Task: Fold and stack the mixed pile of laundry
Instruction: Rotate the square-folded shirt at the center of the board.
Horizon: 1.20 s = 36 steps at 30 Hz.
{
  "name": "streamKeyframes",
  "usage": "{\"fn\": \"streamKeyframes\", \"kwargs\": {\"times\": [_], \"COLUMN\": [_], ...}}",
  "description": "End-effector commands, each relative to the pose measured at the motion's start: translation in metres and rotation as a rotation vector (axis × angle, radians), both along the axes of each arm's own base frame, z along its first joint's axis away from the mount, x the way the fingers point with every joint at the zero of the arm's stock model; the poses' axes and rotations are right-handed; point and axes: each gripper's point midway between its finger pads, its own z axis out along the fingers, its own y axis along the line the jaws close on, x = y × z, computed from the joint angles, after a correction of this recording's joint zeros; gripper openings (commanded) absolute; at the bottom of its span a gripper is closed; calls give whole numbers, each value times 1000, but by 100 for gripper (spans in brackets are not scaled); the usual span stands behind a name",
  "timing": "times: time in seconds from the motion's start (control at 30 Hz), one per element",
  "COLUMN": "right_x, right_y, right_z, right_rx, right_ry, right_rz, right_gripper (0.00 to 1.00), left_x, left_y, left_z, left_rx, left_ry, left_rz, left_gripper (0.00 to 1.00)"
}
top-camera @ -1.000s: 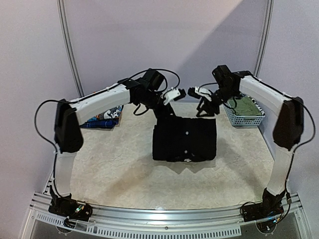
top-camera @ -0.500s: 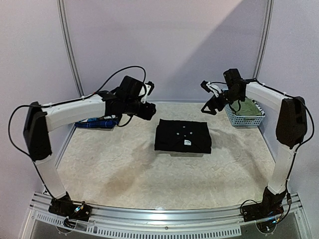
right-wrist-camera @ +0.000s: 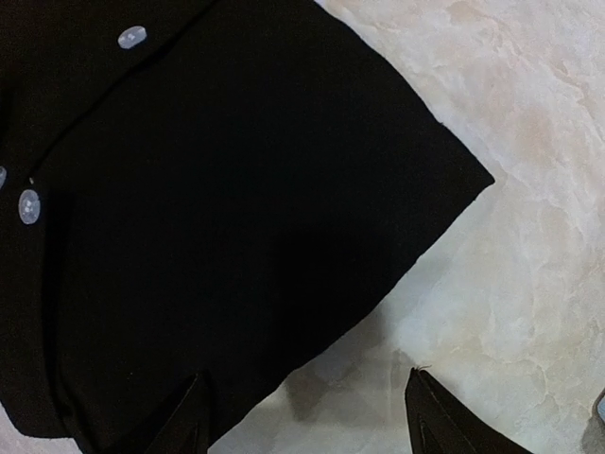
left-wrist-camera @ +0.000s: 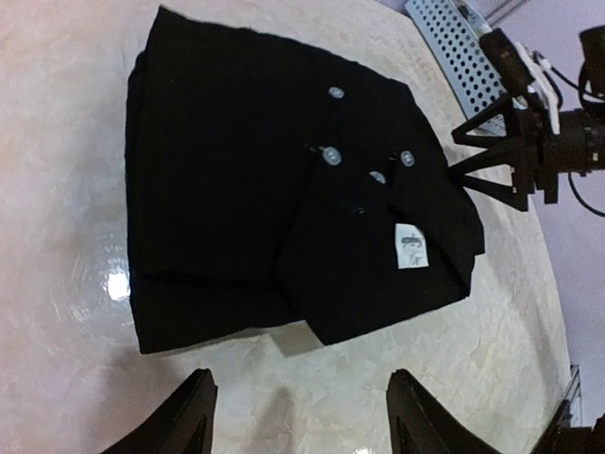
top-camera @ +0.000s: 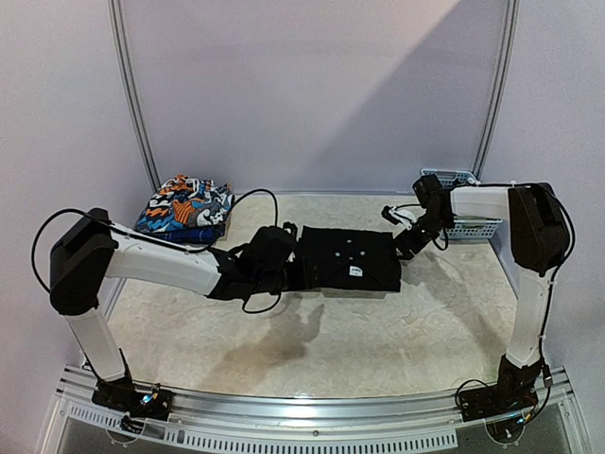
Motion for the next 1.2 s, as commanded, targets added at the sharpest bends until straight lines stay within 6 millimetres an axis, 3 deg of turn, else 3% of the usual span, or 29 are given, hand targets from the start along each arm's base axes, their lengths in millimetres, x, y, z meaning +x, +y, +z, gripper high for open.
{"fn": "streamKeyframes", "kwargs": {"times": [0.0,0.17,0.27,0.37,0.5,0.63,0.7,0.8,0.93,1.07,1.17], "right_x": [-1,-48,-92,-133,-180,-217,-212,-200,-182,-123,-91], "right_y": [-8,11,37,70,139,225,251,253,222,185,163], "right_z": [-4,-30,-38,-37,-14,53,92,117,128,128,120], "right_rx": [-36,-59,-74,-80,-8,287,420,448,371,299,318], "right_ry": [10,148,235,286,353,448,443,391,282,124,128], "right_rz": [-42,41,133,241,403,580,609,614,593,446,322], "right_gripper": [69,65,63,63,63,66,68,71,74,75,75], "left_x": [8,10,7,1,-9,-22,-30,-41,-55,-57,-50], "left_y": [-15,8,48,91,137,177,193,197,174,141,137], "left_z": [-5,-8,1,26,71,89,89,81,74,63,53], "left_rx": [-249,-215,-154,-69,56,127,103,24,-63,-124,-116], "left_ry": [38,6,-53,-151,-267,-295,-283,-252,-268,-275,-292], "left_rz": [122,199,303,376,420,490,537,571,564,538,580], "left_gripper": [64,64,63,63,63,64,65,66,68,70,76]}}
